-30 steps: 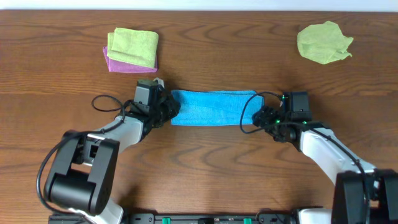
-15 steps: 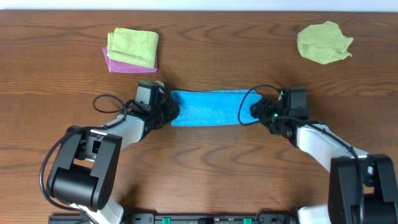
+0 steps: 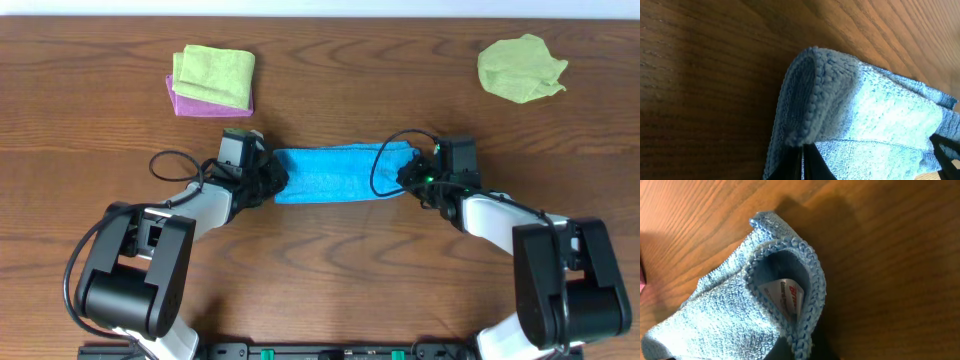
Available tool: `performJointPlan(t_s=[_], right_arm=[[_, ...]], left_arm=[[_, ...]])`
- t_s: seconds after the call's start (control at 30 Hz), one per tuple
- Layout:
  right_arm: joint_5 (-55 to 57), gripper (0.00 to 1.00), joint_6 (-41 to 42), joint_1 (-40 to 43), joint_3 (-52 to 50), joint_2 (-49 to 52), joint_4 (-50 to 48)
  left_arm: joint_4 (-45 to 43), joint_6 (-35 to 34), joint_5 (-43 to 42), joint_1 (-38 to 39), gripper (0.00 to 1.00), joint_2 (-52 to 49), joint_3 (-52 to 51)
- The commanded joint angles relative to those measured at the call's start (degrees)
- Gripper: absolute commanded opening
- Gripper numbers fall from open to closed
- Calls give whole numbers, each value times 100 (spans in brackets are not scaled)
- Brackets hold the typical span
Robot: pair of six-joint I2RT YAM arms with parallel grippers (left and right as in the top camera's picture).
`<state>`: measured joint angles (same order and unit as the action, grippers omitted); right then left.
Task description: Fold the cloth
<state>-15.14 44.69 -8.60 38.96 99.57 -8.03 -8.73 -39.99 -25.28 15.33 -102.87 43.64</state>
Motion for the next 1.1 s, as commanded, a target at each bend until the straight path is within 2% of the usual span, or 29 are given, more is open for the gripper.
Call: performJointPlan(t_s=[0.0, 0.37, 0.7, 1.07], right_arm=[[133, 1, -398, -83, -85, -162, 9], [111, 1, -706, -413, -70, -1307, 103], [229, 1, -710, -1257, 234, -1331, 94], [291, 1, -708, -1768, 817, -1123, 92]], left_arm=[[164, 146, -20, 11, 6, -107, -61], [122, 142, -179, 11, 5, -107, -48], [120, 144, -175, 13, 6, -107, 57], [122, 146, -146, 13, 6, -107, 57]])
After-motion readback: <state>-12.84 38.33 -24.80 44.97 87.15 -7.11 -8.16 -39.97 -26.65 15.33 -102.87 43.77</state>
